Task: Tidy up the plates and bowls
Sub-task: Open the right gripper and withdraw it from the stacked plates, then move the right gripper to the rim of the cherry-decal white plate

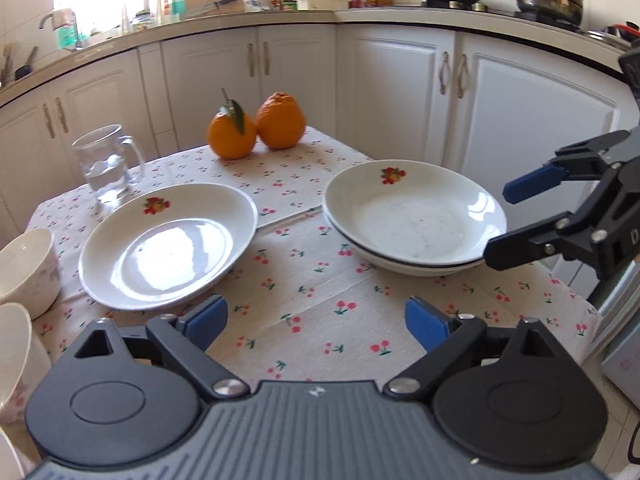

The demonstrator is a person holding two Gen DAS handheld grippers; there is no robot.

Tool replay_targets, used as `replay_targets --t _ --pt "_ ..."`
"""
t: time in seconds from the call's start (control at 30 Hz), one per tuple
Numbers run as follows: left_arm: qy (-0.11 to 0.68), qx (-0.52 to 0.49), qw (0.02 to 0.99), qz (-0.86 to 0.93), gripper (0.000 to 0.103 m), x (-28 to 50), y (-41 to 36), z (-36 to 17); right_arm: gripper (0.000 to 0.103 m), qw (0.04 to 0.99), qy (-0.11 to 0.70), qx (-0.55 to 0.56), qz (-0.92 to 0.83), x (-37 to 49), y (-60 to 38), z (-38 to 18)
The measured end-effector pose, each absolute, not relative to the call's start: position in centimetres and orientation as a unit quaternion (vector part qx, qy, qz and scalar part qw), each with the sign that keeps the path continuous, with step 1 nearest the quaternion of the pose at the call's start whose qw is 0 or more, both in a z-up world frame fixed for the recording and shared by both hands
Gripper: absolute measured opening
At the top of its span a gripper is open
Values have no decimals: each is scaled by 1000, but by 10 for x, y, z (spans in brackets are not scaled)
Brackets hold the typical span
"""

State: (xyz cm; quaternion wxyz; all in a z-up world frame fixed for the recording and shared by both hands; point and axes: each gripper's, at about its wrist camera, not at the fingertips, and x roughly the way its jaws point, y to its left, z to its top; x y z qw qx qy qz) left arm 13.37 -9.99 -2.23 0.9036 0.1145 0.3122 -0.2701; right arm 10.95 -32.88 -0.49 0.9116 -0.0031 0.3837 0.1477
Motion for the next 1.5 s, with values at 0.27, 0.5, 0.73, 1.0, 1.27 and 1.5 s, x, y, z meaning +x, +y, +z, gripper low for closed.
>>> replay_targets --t 0.27,0.5,0.73,1.0,1.27,1.5 --pt "336 102 917 -188 95 138 -64 -32 103 913 370 -40 168 91 -292 1" --pt "337 100 921 -170 95 152 -51 -43 103 910 369 -54 182 94 -276 9" --pt "338 81 923 -163 95 170 -52 -51 103 904 373 -59 199 120 -267 16" --pt "357 61 921 -145 97 188 -53 -62 103 888 387 -81 236 175 -248 16" --pt "355 58 923 -137 102 202 -54 -64 103 859 416 -93 286 257 -228 8" --pt "350 56 926 -128 102 215 -55 -66 103 830 445 -113 317 322 -209 -10"
